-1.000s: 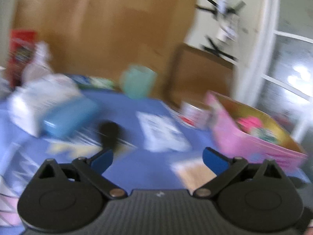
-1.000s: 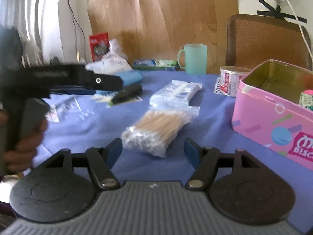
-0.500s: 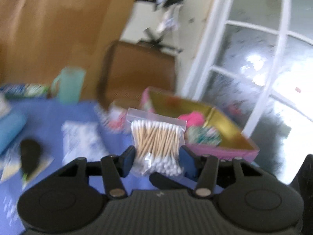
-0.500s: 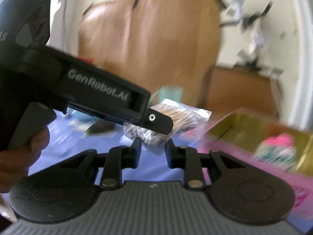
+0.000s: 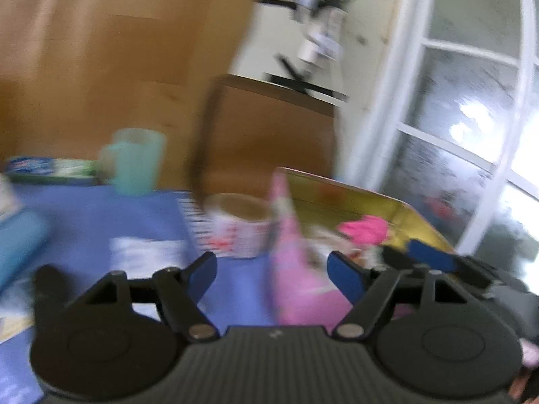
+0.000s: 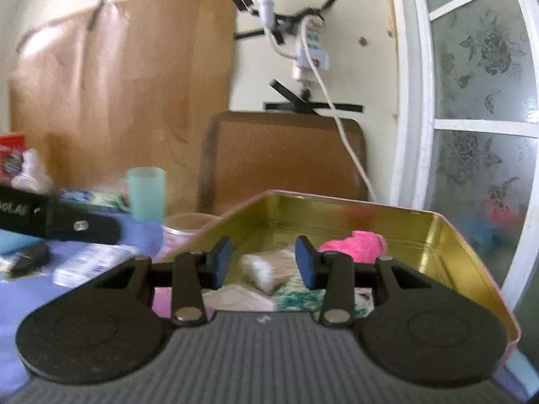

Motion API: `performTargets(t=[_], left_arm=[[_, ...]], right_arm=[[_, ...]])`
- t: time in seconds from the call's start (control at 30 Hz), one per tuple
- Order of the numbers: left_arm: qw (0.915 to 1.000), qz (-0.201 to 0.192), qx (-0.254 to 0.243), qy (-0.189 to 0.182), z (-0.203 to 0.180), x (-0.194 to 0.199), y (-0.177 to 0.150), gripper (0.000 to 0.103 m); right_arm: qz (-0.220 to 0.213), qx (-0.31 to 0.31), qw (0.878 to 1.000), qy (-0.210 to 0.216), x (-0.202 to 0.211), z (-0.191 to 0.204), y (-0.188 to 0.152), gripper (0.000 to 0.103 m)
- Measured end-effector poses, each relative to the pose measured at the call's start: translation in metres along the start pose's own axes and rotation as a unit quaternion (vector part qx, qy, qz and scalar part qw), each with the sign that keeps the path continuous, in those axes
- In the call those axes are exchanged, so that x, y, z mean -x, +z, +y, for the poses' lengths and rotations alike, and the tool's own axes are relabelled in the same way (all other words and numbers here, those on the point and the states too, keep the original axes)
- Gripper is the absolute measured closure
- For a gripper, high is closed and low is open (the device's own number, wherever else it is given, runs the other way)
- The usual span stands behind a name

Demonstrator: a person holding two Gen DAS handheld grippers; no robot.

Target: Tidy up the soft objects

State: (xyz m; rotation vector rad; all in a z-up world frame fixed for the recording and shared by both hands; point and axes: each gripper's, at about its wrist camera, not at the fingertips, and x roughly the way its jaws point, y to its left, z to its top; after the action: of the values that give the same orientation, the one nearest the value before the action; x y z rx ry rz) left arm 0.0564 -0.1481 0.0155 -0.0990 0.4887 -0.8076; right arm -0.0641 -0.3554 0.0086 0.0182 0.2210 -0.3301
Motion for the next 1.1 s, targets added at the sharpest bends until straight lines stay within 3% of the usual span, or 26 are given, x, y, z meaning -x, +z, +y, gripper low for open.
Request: performTargets(t=[0.13, 0.23, 0.33, 0.4, 0.5, 0.6, 0.77, 0.9, 1.1], left_arm=[[0.9967, -0.021, 0.036, 0.070, 0.052, 0.035, -0.013, 0.028], [0.9921, -0.028, 0.043, 0.114, 0.079, 0.052, -0.025, 0.028], [0.9886, -0.032, 0.041, 0.141, 0.090, 0.058, -0.038, 0.028], [0.9885, -0.033, 0.046, 0.140, 0.096, 0.058, -0.047, 0.028], [0.9896, -0.055, 0.043, 0.126, 0.096, 0.065, -0.046, 0.026], [0.9910, -0.053, 0.058, 0.109, 0.104, 0.067, -0.048, 0.025], [0.9892, -0.058, 0.099, 0.092, 0.119, 0.074, -0.049, 0.024], [0.9892, -0.054, 0.102, 0.090, 0.120, 0.072, -0.050, 0.020], [0.9888, -0.047, 0.106, 0.094, 0.121, 0.070, -0.050, 0.020]], right_arm=[[-0.012, 0.014, 0.996, 0.091, 0.008, 0.034, 0.005, 0.059], [0.010, 0.053, 0.987, 0.152, -0.003, 0.072, 0.005, 0.059], [0.052, 0.069, 0.979, 0.184, -0.029, 0.105, 0.008, 0.057], [0.083, 0.060, 0.977, 0.186, -0.050, 0.120, 0.010, 0.040], [0.120, 0.038, 0.977, 0.175, -0.082, 0.133, 0.014, 0.024], [0.138, 0.034, 0.976, 0.165, -0.096, 0.146, 0.010, 0.017], [0.185, 0.047, 0.970, 0.152, -0.109, 0.159, -0.010, 0.017], [0.210, 0.046, 0.964, 0.157, -0.117, 0.159, -0.009, 0.018], [0.211, 0.053, 0.963, 0.157, -0.115, 0.160, -0.010, 0.022]])
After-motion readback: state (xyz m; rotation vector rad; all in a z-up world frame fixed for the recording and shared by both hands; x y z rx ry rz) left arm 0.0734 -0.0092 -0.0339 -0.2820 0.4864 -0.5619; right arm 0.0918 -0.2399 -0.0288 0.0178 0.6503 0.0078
